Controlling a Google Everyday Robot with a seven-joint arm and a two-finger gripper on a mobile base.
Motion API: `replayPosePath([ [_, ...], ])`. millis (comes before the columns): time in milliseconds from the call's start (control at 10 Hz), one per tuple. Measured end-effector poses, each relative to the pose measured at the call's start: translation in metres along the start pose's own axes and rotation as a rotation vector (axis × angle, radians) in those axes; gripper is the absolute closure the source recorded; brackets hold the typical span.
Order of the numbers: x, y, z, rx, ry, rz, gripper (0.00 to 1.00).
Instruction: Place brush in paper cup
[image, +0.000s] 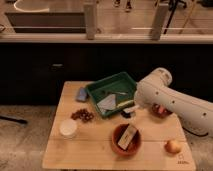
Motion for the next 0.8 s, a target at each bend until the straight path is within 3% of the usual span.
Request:
replayPosePath([
  [400,-0.004,-0.004,0.001,0.012,-0.003,-0.019,1.0],
  [600,-0.02,-0.021,0.003,0.025,-0.009,-0.074,1.0],
  [800,-0.04,-0.043,0.004,0.031,-0.011,-0.172,1.0],
])
